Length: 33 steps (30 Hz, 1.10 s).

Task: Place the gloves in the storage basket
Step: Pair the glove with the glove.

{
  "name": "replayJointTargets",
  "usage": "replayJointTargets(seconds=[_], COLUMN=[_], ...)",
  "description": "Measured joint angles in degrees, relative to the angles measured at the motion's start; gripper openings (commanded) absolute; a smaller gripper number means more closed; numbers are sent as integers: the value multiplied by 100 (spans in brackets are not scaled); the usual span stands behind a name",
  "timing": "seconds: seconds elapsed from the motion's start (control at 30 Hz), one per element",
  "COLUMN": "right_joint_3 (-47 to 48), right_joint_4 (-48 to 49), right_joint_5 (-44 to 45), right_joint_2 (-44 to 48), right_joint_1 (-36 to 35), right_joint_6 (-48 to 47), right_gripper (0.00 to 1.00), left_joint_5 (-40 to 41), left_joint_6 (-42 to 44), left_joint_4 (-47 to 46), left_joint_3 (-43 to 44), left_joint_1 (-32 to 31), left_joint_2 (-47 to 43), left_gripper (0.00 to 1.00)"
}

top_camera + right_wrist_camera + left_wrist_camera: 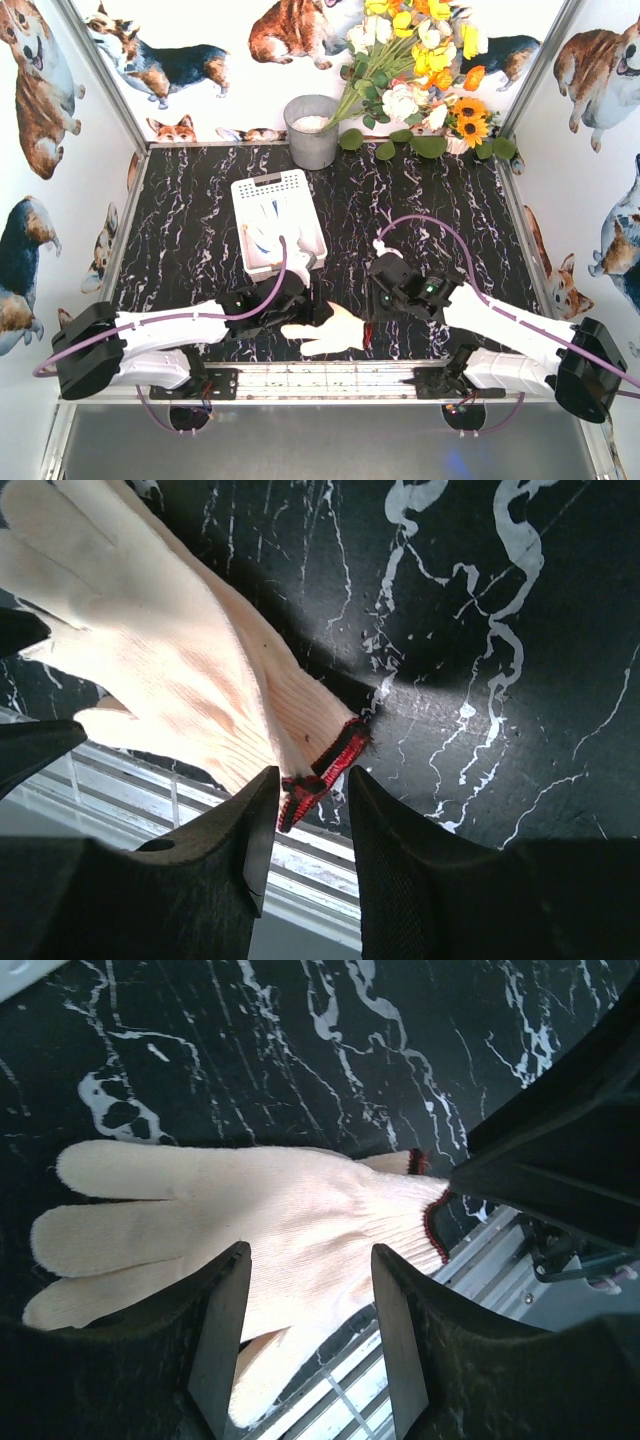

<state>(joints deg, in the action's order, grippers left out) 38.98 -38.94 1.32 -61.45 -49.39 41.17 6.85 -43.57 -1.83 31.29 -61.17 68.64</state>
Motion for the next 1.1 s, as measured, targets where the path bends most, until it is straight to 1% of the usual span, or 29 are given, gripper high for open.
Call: replayJointTargets(seconds=[0.13,0.27,0.3,0.37,0.43,0.53,0.6,0.67,0.83,0.9,0.93,1.03,1.1], right_joint_3=[-55,-55,-55,-61,-101,-125,-133,-140,-354,-422,-431,-468,-472], right_joint_4=[-31,-13,-4,11,55,55,48,55,195,256,278,297,247], right_joint_5=[-7,-133,-192,-223,-236,-203,-151,-101,-59,-70,-81,-116,-127], right_joint_2=[-20,-133,-201,-236,-258,-448,-601,-743,-933,-931,-925,-841,-734], right_joint_1=[0,0,0,0,0,0,0,2,11,39,50,103,138], right_joint_6=[76,92,101,107,131,205,267,321,470,546,555,586,588], right_gripper=[32,28,26,21,13,6,1,0,0,0,4,24,32], left_joint_5=[-304,-634,-772,-844,-929,-1043,-1078,-1091,-1084,-1084,-1084,-1040,-898], left_joint_6=[-9,-55,-70,-81,-114,-140,-146,-146,-181,-199,-212,-238,-229], left_joint_4=[-243,-608,-739,-820,-1005,-1285,-1429,-1508,-1687,-1762,-1792,-1755,-1558], left_joint_3=[33,94,131,153,192,236,245,247,205,155,136,98,101], left_joint_1=[-79,-302,-407,-472,-525,-562,-568,-579,-605,-605,-605,-614,-619], left_joint_2=[225,629,837,957,1152,1493,1694,1880,2094,2096,2092,1952,1650], left_gripper=[39,33,31,30,27,23,22,22,22,27,30,37,40])
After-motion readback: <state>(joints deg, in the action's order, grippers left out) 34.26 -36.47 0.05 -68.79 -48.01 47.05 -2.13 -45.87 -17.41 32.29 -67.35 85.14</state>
